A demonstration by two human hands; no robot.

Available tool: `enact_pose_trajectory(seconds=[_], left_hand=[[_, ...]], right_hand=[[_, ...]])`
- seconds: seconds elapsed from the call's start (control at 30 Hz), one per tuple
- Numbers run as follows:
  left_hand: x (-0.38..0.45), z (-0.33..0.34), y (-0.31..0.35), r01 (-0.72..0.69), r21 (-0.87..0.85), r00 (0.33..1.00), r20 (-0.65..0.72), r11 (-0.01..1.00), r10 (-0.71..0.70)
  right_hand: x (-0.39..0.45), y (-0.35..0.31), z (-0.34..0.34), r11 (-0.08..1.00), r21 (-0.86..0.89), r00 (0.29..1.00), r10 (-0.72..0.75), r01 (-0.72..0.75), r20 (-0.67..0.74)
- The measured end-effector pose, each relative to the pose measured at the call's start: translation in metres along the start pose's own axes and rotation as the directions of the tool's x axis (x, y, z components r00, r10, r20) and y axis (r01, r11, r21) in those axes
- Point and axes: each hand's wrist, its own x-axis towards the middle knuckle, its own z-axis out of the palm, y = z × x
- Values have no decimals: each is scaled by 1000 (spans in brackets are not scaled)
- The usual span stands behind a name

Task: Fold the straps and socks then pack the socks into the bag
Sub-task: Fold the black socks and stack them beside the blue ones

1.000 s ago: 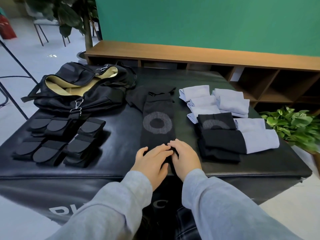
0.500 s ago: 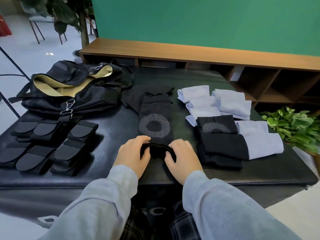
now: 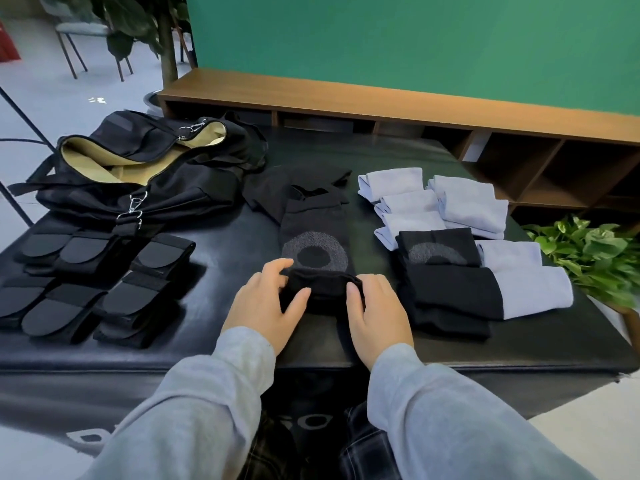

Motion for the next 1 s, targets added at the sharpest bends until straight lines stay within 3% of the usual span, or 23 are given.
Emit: enact_pose_trajectory(seconds=[0.5, 0.7, 0.87, 1.0], left_hand=[[7, 4, 4, 61, 131, 995, -87, 989, -50], [6, 6, 3, 1, 389, 986, -155, 921, 65], [7, 14, -12, -144, 404, 949, -203, 903, 242], [6, 14, -7, -160, 375, 947, -204, 913, 249]], right_hand=[[14, -7, 1, 980, -125, 985, 165, -156, 58], [14, -6, 5, 970, -205, 989, 139, -128, 43], [13, -4, 7, 980, -161, 992, 125, -121, 16], [11, -4, 7, 986, -155, 998, 52, -56, -25]])
